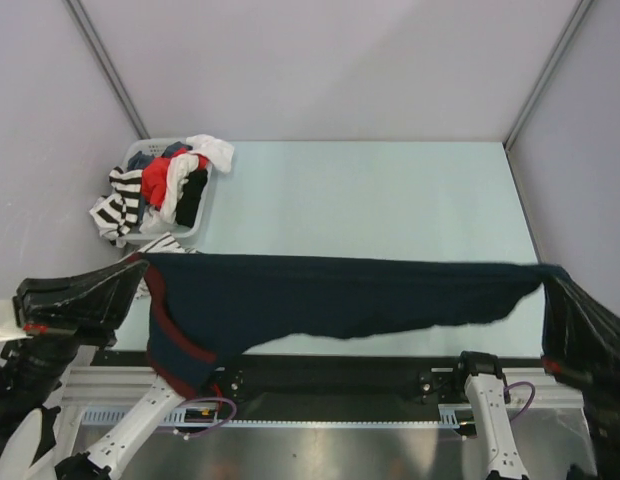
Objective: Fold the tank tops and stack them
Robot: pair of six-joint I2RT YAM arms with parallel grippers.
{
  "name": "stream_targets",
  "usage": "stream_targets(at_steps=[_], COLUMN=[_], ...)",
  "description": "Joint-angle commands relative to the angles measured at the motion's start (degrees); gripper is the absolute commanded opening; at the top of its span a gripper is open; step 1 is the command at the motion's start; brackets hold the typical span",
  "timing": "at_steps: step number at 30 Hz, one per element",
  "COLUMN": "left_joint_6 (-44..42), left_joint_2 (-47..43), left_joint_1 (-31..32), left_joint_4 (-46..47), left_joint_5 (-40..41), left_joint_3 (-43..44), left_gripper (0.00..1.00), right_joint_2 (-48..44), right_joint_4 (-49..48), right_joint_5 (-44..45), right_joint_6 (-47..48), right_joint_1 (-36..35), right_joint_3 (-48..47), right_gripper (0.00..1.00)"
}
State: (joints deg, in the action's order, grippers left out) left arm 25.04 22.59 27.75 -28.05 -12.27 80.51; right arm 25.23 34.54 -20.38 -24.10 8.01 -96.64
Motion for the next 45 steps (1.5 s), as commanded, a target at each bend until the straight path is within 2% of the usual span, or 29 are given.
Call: stream_targets(at_steps=[1, 6, 9, 14, 17, 21, 26, 38, 45], left_joint_6=[0.72, 1.42, 2.20, 1.86, 0.10, -2.27, -3.77, -0.60, -0.25], left_joint_2=[1.49, 4.39, 7.37, 15.96, 23.78, 28.29, 29.18, 16.54, 17.04], left_joint_1=[0.20, 0.20, 0.29, 0.20, 0.29, 0.11, 0.11, 0.20, 0.11], left_joint_4=[0.11, 0.62, 3.43, 11.69, 12.41, 14.78, 12.42, 10.04, 6.52], left_joint_5=[1.19, 6.10, 8.23, 11.03, 12.10, 6.93, 3.40, 0.49, 1.20], left_joint_3=[0.79, -3.15, -6.49, -9.67, -5.46, 2.00, 8.78, 9.58, 14.23], left_gripper=[0.00, 0.00, 0.00, 0.00, 0.00, 0.00, 0.00, 0.00, 0.01], right_joint_2=[0.34, 2.36, 4.64, 10.86, 16.05, 21.85, 25.74, 7.65, 8.24], right_joint_4=[3.86, 5.35, 4.75, -5.69, -10.88, -12.75, -7.66, -7.82, -4.14], right_joint_5=[5.70, 5.79, 4.48, -0.79, -2.20, -1.86, -2.47, -1.86, -0.63], right_joint_6=[1.69, 0.19, -1.47, -5.42, -7.53, -7.46, -4.38, -5.79, -4.47], right_joint_1=[-0.10, -0.10, -0.01, -0.01, -0.01, -0.01, -0.01, -0.01, -0.01], right_joint_3=[-3.73, -0.84, 5.30, 19.27, 21.14, 16.24, 5.95, 4.54, -2.76], right_gripper=[0.00, 0.00, 0.00, 0.00, 0.00, 0.00, 0.00, 0.00, 0.00])
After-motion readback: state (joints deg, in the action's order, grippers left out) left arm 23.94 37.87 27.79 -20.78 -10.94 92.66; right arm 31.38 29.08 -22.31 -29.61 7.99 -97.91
